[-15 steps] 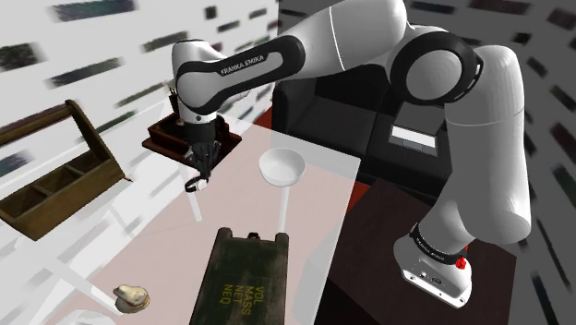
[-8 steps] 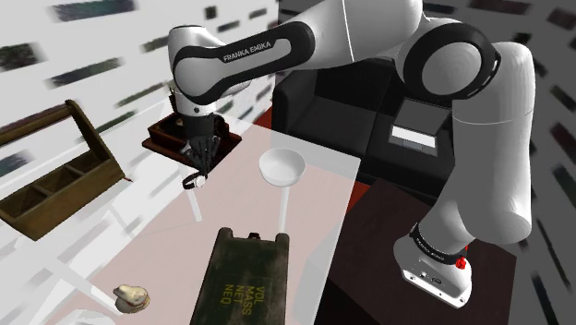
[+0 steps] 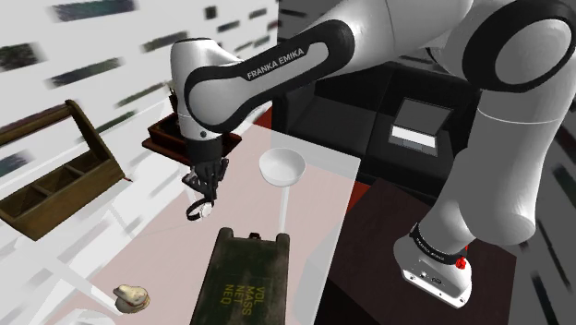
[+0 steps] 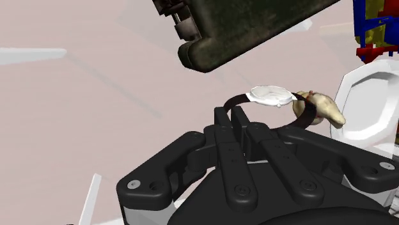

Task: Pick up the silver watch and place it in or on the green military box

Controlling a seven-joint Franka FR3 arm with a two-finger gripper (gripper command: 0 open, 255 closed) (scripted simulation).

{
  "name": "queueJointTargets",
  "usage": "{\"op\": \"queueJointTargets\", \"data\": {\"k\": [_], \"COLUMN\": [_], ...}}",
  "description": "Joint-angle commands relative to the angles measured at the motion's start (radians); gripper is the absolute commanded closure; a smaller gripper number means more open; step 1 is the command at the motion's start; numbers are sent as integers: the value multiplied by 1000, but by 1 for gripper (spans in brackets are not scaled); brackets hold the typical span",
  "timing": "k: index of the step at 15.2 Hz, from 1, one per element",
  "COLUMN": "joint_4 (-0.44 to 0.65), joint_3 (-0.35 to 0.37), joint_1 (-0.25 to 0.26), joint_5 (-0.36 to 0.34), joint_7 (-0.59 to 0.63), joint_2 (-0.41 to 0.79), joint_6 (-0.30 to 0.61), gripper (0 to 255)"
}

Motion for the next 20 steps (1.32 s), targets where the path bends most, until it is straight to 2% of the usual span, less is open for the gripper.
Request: {"op": "queueJointTargets", "data": {"k": [1,11,18,20], "joint_4": [-68,-290,-375,-383], "joint_3": [16,108,185,189], "joint_1": [17,120,203,207], "joint_5": [14,75,109,108], "joint_7": [26,179,313,317], "joint_2": [-49,-216,-288,-282], "joint_6": [27,128,181,196], "gripper": [255,255,255,255]}}
